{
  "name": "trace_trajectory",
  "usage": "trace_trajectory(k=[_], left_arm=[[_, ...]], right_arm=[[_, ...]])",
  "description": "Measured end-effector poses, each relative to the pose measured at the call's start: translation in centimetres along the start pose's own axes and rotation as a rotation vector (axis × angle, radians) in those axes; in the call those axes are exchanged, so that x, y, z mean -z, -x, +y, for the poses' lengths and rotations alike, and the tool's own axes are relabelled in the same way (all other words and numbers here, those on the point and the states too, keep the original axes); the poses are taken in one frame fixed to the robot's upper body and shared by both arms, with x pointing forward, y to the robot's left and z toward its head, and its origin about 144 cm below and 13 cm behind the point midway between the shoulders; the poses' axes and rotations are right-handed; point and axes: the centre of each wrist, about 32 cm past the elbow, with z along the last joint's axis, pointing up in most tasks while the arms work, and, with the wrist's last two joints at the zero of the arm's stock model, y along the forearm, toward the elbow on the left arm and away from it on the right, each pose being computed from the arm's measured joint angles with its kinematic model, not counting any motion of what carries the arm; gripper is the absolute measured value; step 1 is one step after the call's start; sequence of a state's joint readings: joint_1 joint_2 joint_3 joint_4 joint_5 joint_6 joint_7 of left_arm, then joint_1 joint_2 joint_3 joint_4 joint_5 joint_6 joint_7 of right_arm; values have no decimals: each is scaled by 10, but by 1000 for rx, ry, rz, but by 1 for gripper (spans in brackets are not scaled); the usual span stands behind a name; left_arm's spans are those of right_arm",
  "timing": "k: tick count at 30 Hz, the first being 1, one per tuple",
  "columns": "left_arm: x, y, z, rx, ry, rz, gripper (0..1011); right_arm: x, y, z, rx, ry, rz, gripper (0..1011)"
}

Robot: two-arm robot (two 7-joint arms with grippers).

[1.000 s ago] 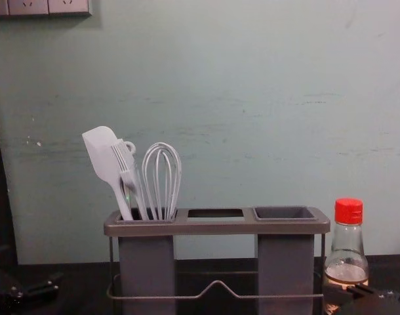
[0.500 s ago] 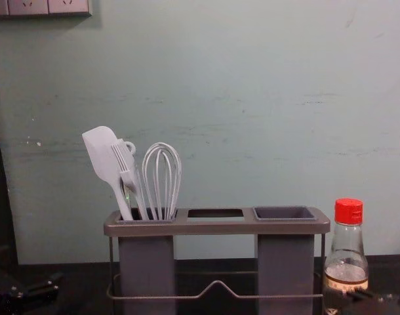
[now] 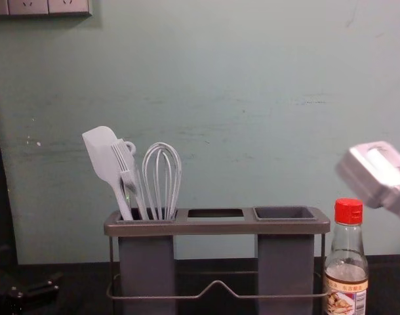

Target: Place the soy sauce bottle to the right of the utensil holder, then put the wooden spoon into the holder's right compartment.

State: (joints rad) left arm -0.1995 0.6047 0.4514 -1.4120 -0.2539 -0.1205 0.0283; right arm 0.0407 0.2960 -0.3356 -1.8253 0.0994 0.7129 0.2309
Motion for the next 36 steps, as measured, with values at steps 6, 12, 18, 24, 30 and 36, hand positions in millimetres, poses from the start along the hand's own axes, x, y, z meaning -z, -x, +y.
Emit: trace_trajectory(k=[6, 12, 18, 24, 30, 36], left_arm=[[0, 0, 0, 0, 0, 0, 1000], [0, 0, 0, 0, 0, 0, 1000], [0, 0, 0, 0, 0, 0, 1000], [0, 0, 0, 0, 0, 0, 1000], [0, 0, 0, 0, 0, 0, 1000], [0, 0, 0, 0, 0, 0, 1000]], right_arm=[[-13, 3, 9, 11, 68, -27, 1003], [-22, 3, 21, 2, 114, -25, 1003], [-28, 3, 32, -16, 130, -6, 1003], [-33, 4, 42, -29, 148, -3, 1003], [-38, 5, 50, -30, 170, 5, 1003], [-41, 5, 55, -34, 181, 19, 1003]])
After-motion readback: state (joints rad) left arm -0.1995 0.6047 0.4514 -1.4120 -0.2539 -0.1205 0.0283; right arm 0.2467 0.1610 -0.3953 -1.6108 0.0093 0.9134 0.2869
